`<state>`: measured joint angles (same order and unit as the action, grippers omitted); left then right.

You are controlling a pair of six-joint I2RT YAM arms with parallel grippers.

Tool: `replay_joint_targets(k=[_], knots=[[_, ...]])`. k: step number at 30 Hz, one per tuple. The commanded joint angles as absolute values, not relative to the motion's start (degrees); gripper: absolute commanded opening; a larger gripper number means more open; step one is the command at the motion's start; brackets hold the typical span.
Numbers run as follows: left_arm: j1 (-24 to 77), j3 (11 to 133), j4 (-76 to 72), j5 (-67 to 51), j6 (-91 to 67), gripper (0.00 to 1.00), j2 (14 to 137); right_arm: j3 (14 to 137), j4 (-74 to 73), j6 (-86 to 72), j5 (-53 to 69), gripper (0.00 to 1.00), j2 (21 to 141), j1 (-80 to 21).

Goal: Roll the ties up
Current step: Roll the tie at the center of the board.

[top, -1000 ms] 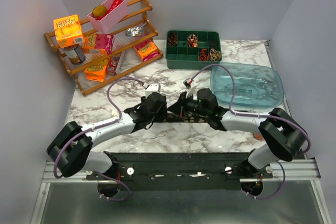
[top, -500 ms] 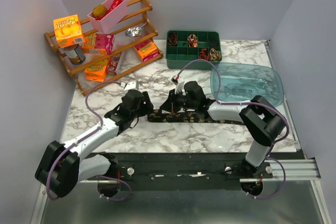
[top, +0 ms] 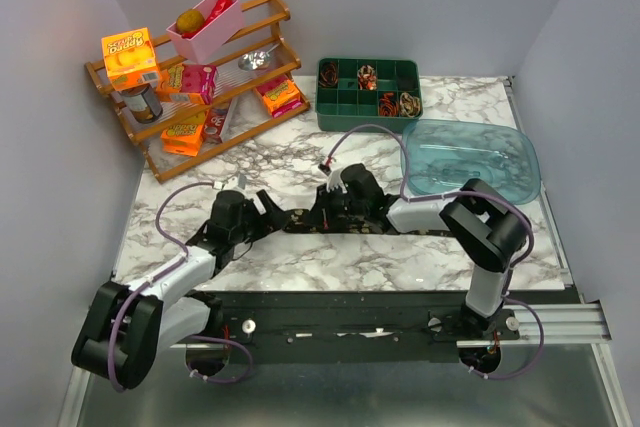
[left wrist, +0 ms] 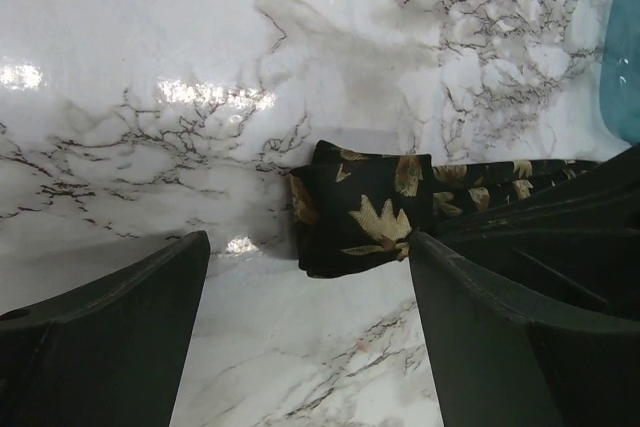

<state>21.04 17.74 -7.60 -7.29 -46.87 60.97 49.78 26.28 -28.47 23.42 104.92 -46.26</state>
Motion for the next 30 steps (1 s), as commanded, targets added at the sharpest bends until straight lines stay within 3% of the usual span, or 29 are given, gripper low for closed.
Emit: replay_joint_targets(k=[1, 10, 22, 30], knots=[[18.1, 14.2, -18.0, -15.2, -50.4, 0.90, 60.9, 50.2, 24.6, -28.1, 23.5, 0.01, 107.8, -46.8], [16.3, 10.0, -26.1, -17.1, -52.6, 0.80, 62.8, 51.2, 23.5, -28.2, 22.9, 0.01, 110.0, -46.8], [16.3, 9.0, -39.7, -18.8, -54.0, 0.72, 76.0, 51.3, 22.5, -28.4, 22.7, 0.01, 109.0, -46.8], [16.3, 8.5, -49.1, -20.3, -56.0, 0.53, 81.7, 51.9, 22.1, -28.4, 22.5, 0.01, 108.7, -46.8]])
